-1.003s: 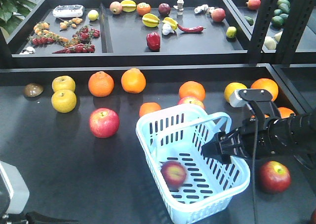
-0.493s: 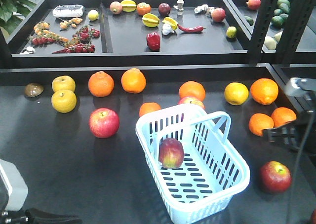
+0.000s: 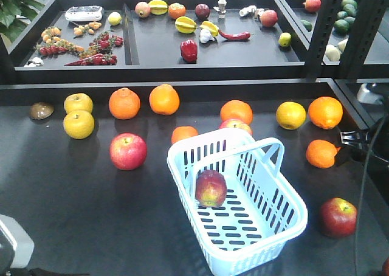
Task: Pick three apples into basket with both arms
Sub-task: 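Reach the right gripper to a second red apple and grasp it, then carry the second apple into the basket and release it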
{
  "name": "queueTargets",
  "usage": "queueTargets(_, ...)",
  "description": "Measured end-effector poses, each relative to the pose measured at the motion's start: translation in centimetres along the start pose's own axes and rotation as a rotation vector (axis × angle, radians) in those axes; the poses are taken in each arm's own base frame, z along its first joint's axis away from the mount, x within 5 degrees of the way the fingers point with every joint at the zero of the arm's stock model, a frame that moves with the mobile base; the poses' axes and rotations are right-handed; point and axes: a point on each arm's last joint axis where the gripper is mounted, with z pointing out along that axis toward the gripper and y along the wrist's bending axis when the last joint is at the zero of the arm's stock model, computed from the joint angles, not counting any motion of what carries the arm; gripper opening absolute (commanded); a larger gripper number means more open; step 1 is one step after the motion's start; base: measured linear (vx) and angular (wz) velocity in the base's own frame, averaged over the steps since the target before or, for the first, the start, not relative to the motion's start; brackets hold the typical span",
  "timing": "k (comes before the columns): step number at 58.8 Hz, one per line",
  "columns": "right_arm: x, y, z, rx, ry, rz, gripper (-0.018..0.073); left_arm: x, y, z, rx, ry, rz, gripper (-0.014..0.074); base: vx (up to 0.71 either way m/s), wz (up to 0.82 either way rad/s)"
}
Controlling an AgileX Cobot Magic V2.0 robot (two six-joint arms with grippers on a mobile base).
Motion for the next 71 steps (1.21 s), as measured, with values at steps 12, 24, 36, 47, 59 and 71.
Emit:
queueTargets(12,-1.0,-1.4,3.5,0.049,0.152,0.033,0.0721,0.0,0.0,0.0,0.000,-0.001,-0.006,-0.0006,0.00,0.00)
queueTargets(24,-0.8,-2.0,6.5,0.045,0.230,0.047,0.0673,0.0,0.0,0.0,0.000,-0.002,-0.006,-0.0006,0.00,0.00)
queueTargets(36,-0.5,-2.4,9.0,0.038,0.287,0.056,0.0616,0.0,0.0,0.0,0.000,-0.002,-0.006,-0.0006,0.00,0.00)
queueTargets(47,-0.1,-2.8,11.0,0.034,0.324,0.064,0.0585,-0.1,0.0,0.0,-0.003,-0.008,-0.006,-0.0006,0.00,0.00)
queueTargets(59,0.4,-3.0,12.8,0.025,0.372,0.075,0.0578,-0.1,0.0,0.0,-0.004,-0.009,-0.006,-0.0006,0.00,0.00)
queueTargets(71,0.4,-2.9,13.1,0.006,0.378,0.094,0.0435,-0.1,0.0,0.0,-0.005,-0.011,-0.006,-0.0006,0.00,0.00)
